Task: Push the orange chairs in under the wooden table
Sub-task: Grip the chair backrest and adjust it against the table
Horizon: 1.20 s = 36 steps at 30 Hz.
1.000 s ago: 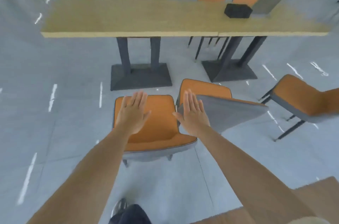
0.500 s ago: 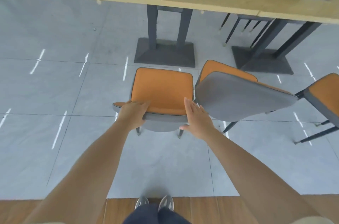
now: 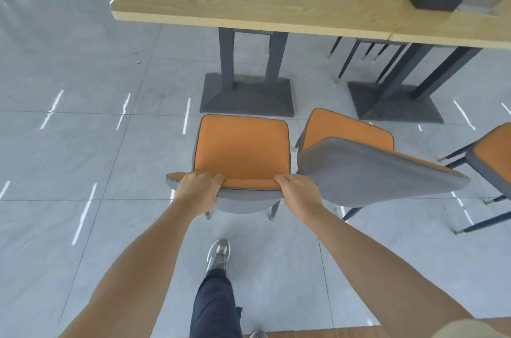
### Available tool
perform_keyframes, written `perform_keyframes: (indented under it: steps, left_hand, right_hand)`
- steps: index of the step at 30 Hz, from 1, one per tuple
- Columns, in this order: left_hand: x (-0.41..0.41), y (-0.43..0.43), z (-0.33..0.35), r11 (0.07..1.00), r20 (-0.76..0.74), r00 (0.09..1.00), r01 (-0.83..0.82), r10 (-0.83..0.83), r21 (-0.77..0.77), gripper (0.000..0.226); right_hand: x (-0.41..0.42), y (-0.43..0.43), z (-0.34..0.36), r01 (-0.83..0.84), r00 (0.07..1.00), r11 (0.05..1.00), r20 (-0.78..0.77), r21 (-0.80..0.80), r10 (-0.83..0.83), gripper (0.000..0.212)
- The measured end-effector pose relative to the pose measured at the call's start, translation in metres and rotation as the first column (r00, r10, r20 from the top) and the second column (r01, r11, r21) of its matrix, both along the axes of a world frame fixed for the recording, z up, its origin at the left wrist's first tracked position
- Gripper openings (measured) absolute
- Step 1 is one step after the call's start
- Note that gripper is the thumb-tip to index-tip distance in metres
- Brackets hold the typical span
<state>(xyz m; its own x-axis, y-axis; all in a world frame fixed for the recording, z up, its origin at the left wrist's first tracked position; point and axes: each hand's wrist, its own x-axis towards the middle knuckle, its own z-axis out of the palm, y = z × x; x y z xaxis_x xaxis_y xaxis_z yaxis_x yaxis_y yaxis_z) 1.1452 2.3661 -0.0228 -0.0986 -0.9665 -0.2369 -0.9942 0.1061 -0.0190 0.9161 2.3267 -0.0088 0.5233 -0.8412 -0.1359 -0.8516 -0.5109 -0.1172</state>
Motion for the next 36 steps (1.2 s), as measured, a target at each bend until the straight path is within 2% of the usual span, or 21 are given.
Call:
perform_keyframes:
  steps: [10, 22, 36]
  left_hand:
    - [0.063, -0.126, -0.001, 1.000, -0.023, 1.000, 0.010, -0.010, 0.009, 0.022]
    - [0.126, -0.269, -0.004, 0.999, -0.061, 0.998, 0.026, -0.027, -0.024, 0.025]
    - [0.175, -0.354, 0.006, 1.000, -0.034, 0.999, -0.014, 0.013, -0.025, 0.033]
  right_hand:
    - [0.061, -0.131, -0.004, -0.022, 0.999, 0.999, 0.024, -0.034, 0.023, 0.041]
    - [0.124, -0.279, -0.005, -0.025, 0.998, 0.999, 0.056, -0.045, 0.027, 0.034]
    - [0.177, -0.358, -0.006, 0.016, 1.000, 0.998, 0.011, -0.065, -0.015, 0.038]
